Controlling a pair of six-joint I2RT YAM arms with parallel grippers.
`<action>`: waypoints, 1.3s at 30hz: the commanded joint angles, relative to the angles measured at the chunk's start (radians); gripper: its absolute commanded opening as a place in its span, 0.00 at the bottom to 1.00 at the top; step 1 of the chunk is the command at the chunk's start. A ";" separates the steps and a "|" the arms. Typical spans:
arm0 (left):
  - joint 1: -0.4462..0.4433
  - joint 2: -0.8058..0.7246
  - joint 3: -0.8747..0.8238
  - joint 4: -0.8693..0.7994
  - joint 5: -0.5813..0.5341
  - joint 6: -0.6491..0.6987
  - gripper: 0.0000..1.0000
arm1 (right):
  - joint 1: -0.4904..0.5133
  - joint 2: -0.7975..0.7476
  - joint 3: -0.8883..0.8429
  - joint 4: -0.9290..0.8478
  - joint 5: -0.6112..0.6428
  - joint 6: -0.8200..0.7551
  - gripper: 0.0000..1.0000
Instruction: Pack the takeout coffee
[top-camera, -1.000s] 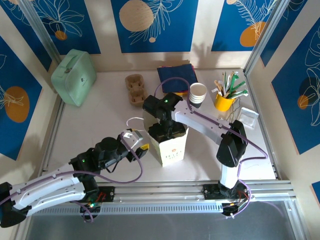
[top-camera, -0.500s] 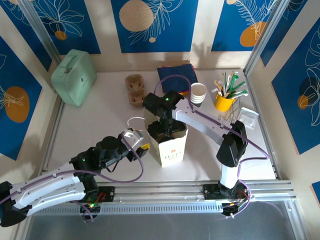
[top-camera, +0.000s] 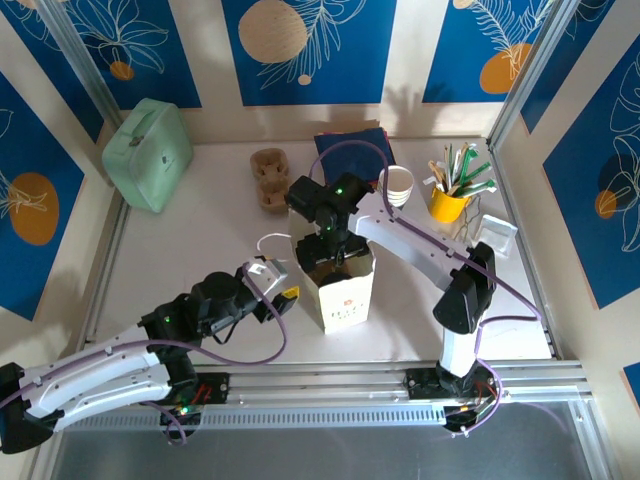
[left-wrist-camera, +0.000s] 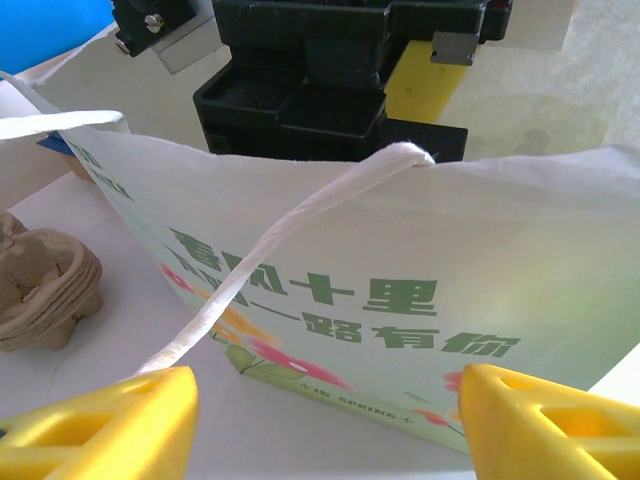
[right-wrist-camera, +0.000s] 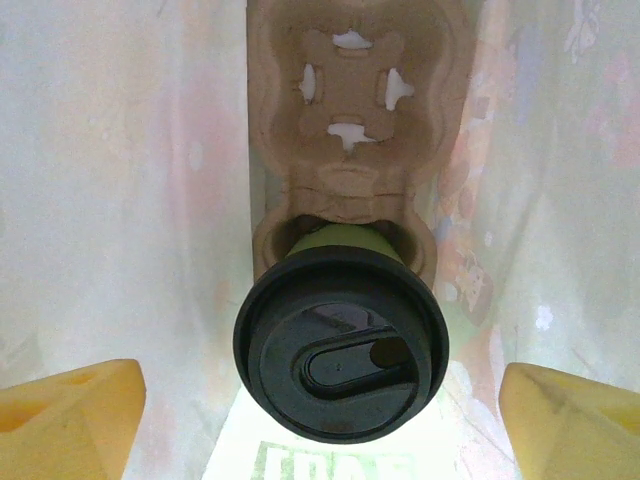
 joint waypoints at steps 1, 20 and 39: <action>-0.007 -0.002 0.039 -0.012 -0.012 0.013 0.69 | -0.003 -0.015 0.037 -0.035 0.007 -0.001 0.89; -0.007 -0.005 0.053 -0.026 -0.021 0.006 0.69 | -0.004 -0.050 0.254 -0.092 0.038 -0.040 0.85; -0.005 0.007 0.171 -0.138 -0.239 -0.047 0.77 | -0.006 -0.171 0.384 -0.045 0.082 -0.058 0.85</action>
